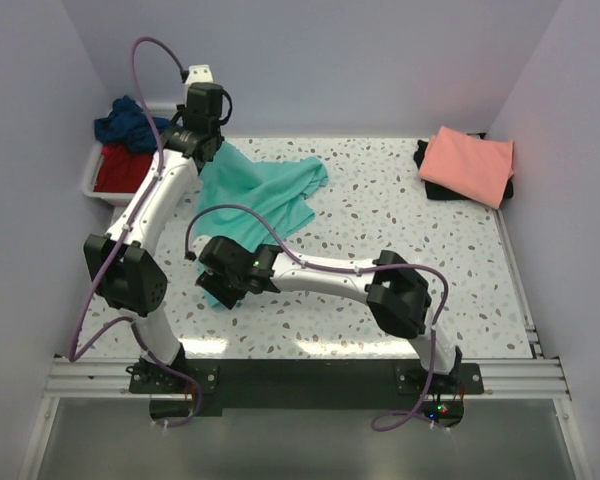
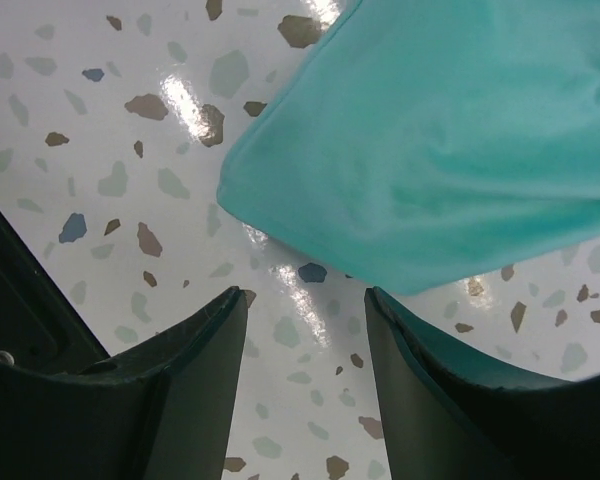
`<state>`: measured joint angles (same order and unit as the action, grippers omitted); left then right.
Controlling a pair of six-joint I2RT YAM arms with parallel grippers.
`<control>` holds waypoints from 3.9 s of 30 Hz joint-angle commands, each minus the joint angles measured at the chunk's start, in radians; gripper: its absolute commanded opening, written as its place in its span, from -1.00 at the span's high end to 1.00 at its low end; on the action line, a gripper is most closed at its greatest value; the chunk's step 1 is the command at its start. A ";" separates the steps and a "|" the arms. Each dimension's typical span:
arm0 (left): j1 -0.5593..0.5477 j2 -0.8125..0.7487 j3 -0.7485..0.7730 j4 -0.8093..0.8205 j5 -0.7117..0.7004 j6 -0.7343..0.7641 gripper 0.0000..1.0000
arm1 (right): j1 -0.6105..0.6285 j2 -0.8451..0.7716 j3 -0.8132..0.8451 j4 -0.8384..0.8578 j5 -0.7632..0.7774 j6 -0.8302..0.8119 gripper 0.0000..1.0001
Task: Fold and stack the t-shirts
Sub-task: Flatten the tshirt out
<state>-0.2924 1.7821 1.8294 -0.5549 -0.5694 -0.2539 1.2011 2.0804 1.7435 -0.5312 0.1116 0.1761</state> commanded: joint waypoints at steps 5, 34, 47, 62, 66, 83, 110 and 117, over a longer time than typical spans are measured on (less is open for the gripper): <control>0.052 0.007 0.004 0.020 0.031 -0.036 1.00 | 0.026 0.101 0.116 -0.061 -0.020 -0.090 -0.10; 0.150 0.014 -0.045 0.038 0.154 -0.027 1.00 | 0.072 0.282 0.281 -0.018 -0.079 -0.171 -0.11; 0.164 -0.004 -0.074 0.047 0.195 -0.033 1.00 | 0.071 0.296 0.267 0.088 0.052 -0.207 -0.09; 0.176 -0.023 -0.097 0.059 0.207 -0.039 1.00 | 0.069 0.299 0.249 0.057 0.091 -0.187 1.00; 0.177 -0.030 -0.098 0.058 0.206 -0.039 1.00 | 0.069 0.233 0.206 0.028 0.192 -0.184 1.00; 0.213 -0.058 0.010 0.004 0.233 -0.085 1.00 | -0.228 -0.555 -0.226 -0.151 0.611 0.040 1.00; 0.245 -0.293 0.333 0.035 0.545 -0.110 1.00 | -0.456 -0.767 0.178 0.073 0.997 -0.314 1.00; 0.245 -0.335 0.404 0.032 0.629 -0.093 1.00 | -0.456 -0.830 0.203 0.071 0.973 -0.306 1.00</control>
<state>-0.0589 1.4895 2.1746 -0.5446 -0.0044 -0.3752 0.7517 1.3132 1.9060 -0.5091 1.0565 -0.1032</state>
